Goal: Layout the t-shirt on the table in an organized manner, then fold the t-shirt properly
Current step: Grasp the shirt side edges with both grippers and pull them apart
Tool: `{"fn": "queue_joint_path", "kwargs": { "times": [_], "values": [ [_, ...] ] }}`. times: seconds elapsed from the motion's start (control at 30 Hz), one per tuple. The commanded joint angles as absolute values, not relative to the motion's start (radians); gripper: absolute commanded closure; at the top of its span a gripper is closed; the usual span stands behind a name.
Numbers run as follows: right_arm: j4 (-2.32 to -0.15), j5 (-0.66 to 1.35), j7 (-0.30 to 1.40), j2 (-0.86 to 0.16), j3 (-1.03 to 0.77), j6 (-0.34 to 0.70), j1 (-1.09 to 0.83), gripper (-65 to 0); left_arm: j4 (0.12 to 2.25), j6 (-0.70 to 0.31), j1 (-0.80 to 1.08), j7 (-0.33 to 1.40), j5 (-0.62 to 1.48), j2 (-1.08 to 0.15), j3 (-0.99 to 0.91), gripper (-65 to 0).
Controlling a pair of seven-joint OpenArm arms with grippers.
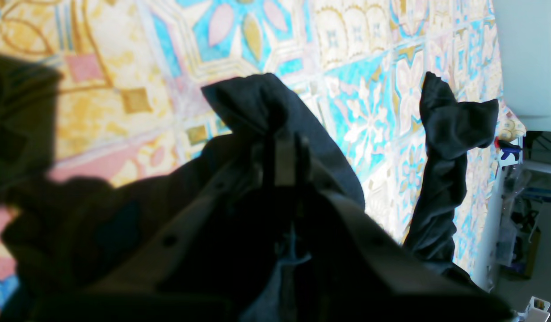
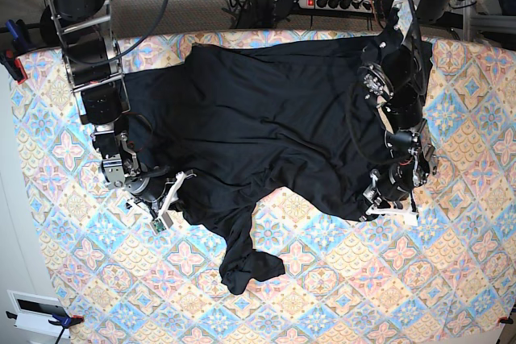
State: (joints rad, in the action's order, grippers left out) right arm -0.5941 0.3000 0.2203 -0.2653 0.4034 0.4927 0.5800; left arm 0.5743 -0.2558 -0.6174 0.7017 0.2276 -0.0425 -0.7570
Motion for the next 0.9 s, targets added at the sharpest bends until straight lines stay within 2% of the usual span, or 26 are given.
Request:
{"fn": "queue_joint_path", "kwargs": {
  "times": [0.0,0.37,0.47,0.53,0.87],
  "values": [
    [-0.59,0.265,0.311,-0.265,0.409,0.516,0.578,0.0,0.575,-0.243,-0.624,0.754,0.206,-0.035,-0.75,0.0],
    [-0.59,0.265,0.311,-0.265,0.193,0.512,0.585,0.0,0.774,-0.245,-0.593,0.762,0.208,-0.074,-0.751,0.0],
    [-0.596,0.263,0.308,-0.265,0.137,0.441,0.602,0.0,0.797,-0.245,-0.587,0.76,0.209,-0.091,-0.751,0.0],
    [-0.613,0.263,0.28,-0.265,0.122,0.404,0.604,0.0,0.8,-0.245,-0.585,0.757,0.226,-0.11,-0.754,0.0],
    [-0.634,0.265,0.22,-0.265,0.122,0.403,0.618,0.0,0.8,-0.245,-0.545,0.754,0.41,-0.199,-0.751,0.0]
  ]
}}
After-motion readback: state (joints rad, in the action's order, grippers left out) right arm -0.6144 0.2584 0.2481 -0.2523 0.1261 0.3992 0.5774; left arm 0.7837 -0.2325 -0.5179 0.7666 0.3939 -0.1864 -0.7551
